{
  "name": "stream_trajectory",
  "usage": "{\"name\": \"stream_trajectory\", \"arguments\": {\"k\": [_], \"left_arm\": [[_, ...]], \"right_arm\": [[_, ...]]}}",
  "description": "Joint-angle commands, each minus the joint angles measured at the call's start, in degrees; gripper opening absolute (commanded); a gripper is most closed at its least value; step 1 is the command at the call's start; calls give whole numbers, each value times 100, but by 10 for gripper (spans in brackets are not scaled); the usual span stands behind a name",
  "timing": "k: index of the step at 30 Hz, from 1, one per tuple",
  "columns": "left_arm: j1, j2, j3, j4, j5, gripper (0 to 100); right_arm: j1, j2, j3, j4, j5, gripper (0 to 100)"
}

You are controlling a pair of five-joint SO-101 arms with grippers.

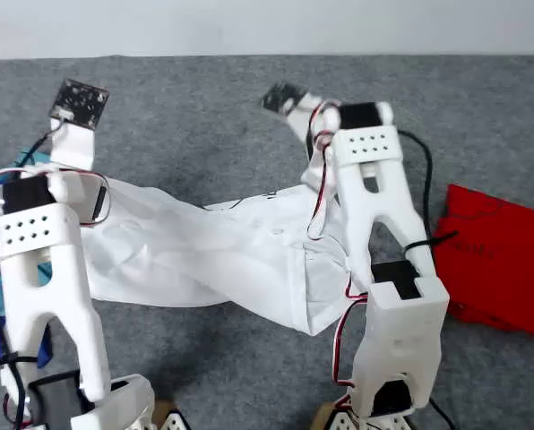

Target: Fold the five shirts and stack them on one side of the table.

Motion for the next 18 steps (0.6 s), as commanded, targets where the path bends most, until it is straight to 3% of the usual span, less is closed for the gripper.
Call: {"name": "stream_trajectory", "arguments": {"k": [1, 6, 18], "left_arm": [[-53, -88, 251, -536, -53, 6], [-53, -88, 470, -870, -53, 6], [-53, -79, 470, -905, -53, 6]], "right_arm": [[-145, -57, -932, 1051, -105, 248], [-365, -259, -844, 1253, 44, 248], [-857, -541, 976, 1218, 818, 249]]}}
